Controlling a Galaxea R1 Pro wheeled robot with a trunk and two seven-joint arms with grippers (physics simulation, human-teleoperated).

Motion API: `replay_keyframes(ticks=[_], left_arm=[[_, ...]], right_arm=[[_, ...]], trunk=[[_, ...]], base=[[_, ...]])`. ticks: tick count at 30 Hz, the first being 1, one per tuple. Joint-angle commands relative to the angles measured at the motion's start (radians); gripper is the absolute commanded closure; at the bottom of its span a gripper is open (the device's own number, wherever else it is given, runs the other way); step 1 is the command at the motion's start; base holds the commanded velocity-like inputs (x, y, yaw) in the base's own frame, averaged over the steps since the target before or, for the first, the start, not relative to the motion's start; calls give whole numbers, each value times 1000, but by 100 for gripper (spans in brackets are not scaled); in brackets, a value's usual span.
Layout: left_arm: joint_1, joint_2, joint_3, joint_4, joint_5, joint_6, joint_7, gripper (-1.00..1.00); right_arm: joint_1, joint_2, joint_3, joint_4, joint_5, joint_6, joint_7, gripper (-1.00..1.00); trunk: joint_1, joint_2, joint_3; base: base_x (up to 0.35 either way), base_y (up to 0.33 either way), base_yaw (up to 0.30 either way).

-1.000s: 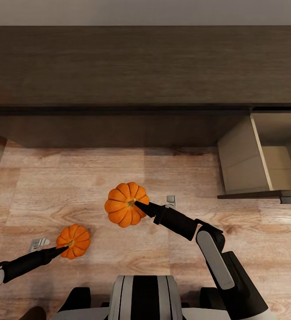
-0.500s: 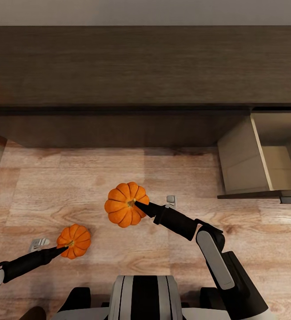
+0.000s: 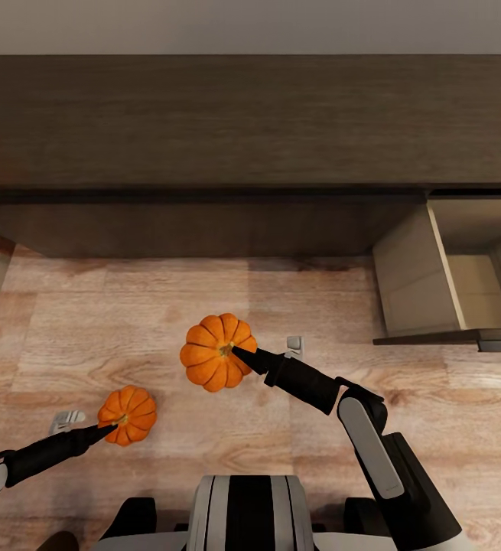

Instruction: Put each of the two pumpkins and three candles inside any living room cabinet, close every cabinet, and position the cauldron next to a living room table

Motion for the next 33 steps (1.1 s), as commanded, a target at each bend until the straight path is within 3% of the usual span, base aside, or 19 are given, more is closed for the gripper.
replay_keyframes(ticks=[1, 9, 13, 18, 19, 25, 33], left_arm=[[0, 1, -5, 0, 10, 9, -1, 100], [0, 1, -3, 0, 10, 11, -1, 100], [0, 12, -2, 0, 10, 18, -5, 100], [0, 19, 59, 0, 7, 28, -9, 100], [0, 20, 66, 0, 5, 38, -9, 100], [0, 66, 78, -42, -2, 238, -6, 100], [-2, 86, 78, -63, -3, 285, -6, 100]], right_arm=[[0, 1, -1, 0, -6, 7, -1, 100], [0, 0, -2, 0, -8, 9, -4, 100], [0, -1, -6, 0, -9, 19, -24, 100], [0, 0, -6, 0, -10, 25, -62, 100], [0, 0, -6, 0, -10, 25, -64, 100], [0, 2, -8, 61, -11, 27, -69, 100], [0, 3, -10, 90, -11, 54, -71, 100]], trunk=[[-1, 0, 4], [-4, 2, 34], [-4, 2, 34], [-5, 2, 38], [-5, 2, 42], [-8, 4, 65], [-11, 6, 96]], base=[[0, 0, 0], [0, 0, 0], [0, 0, 0], [0, 0, 0], [0, 0, 0], [0, 0, 0], [0, 0, 0]])
